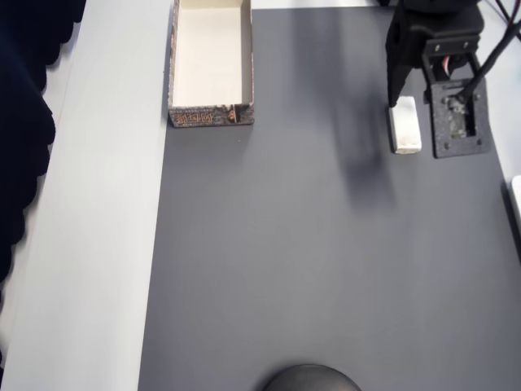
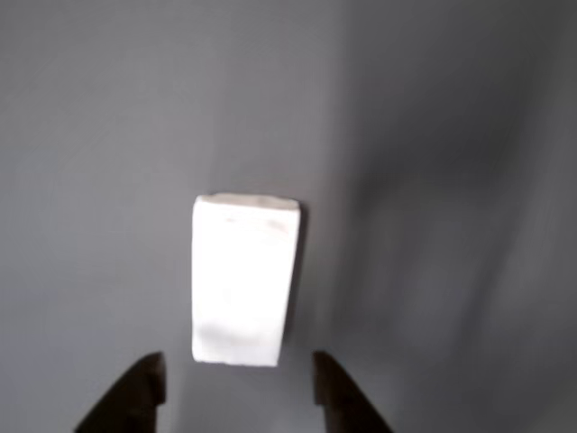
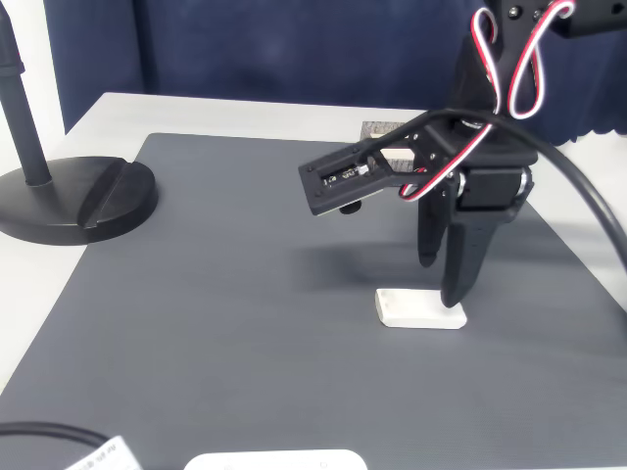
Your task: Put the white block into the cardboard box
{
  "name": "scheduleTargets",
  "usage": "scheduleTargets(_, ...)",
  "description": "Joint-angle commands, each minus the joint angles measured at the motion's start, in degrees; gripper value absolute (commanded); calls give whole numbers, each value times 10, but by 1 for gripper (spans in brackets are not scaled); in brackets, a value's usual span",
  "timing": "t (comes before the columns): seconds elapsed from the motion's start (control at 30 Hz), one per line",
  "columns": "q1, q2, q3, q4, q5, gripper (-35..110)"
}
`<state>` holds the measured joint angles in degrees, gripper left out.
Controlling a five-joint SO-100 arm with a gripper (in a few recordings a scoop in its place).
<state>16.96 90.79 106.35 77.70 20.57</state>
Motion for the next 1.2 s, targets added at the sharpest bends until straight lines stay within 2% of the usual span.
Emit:
scheduleTargets(0.0, -9, 8, -33, -11, 4, 25)
scheduleTargets(1.17, 3, -112, -99, -27, 4, 24)
